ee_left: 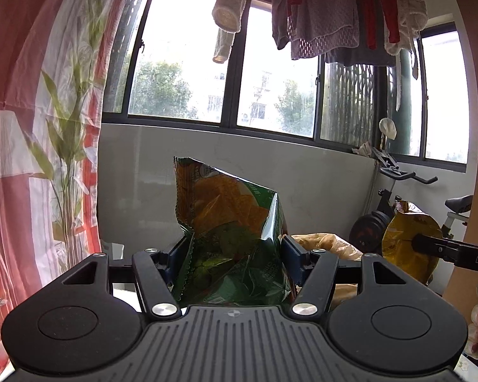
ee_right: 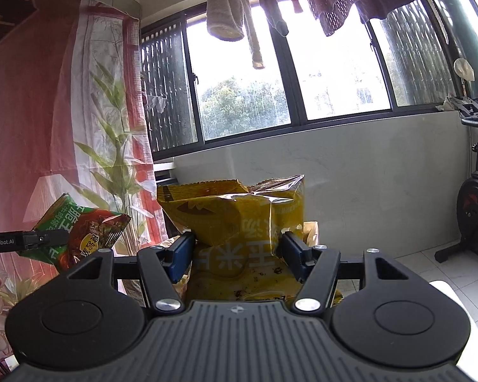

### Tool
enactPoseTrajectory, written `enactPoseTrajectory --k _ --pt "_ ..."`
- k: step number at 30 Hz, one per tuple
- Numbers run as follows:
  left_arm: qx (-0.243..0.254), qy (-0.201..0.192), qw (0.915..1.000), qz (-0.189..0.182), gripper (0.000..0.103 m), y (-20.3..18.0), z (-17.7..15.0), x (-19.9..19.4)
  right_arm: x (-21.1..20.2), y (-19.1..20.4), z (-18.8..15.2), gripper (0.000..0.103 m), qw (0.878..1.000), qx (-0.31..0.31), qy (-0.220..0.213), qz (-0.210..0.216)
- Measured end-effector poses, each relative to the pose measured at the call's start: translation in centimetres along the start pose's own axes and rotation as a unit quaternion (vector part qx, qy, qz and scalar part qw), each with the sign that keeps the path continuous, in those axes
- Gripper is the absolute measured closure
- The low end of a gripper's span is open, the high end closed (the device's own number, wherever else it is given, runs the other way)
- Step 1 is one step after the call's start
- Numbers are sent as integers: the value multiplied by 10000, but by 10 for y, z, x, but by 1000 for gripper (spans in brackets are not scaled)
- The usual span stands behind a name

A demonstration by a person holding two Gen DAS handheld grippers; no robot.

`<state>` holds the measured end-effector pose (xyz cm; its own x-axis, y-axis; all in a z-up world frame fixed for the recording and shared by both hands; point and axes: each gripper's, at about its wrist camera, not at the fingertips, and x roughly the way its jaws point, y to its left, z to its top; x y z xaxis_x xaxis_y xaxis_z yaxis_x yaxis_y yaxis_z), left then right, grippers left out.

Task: Organize snacks
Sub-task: 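Lift the chip bag with the left tool and drop it into the box, then reach the left tool down and grasp the orange snack packet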

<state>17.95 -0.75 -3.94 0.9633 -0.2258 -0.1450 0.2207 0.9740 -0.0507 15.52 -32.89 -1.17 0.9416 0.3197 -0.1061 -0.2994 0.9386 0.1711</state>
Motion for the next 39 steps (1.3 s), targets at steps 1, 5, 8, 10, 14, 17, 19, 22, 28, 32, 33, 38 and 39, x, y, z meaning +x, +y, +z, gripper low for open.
enactPoseTrajectory --k 1,5,8,10,14,17,19,22,28,32,33,38,39 --pt "31 -12 10000 -12 38 -2 3 7 8 -1 4 41 10000 -55 -7 9" --pt "114 42 9999 -42 38 -10 17 48 52 -3 19 41 9998 -174 42 61" --pt "217 132 9996 99 38 -15 22 83 89 -2 26 41 9994 -326 152 16" --pt "304 264 9991 146 38 -18 21 107 112 -1 27 41 9989 -392 261 9" --pt "331 578 9976 204 37 -16 13 140 156 -5 17 41 9972 -261 691 -85" --pt "272 760 9967 81 33 -11 6 155 173 -9 6 40 9949 -106 998 -125" --pt "251 893 9957 -25 31 -5 2 163 181 -13 -1 37 9922 -5 1243 -118" --pt "263 958 9951 0 23 -1 -3 163 183 -17 -5 34 9891 171 1458 -153" --pt "124 1032 9946 0 22 10 -4 143 159 -20 2 26 9911 297 1296 -77" --pt "73 915 9958 -26 23 14 4 116 133 -13 5 15 9936 194 1104 -149" --pt "40 869 9962 -17 23 15 7 107 126 -12 6 12 9944 165 1031 -172" --pt "-97 661 9978 10 23 23 16 68 82 5 10 0 9987 -14 445 -259" --pt "-120 650 9978 -16 23 23 17 60 73 8 11 0 9990 -32 372 -237"
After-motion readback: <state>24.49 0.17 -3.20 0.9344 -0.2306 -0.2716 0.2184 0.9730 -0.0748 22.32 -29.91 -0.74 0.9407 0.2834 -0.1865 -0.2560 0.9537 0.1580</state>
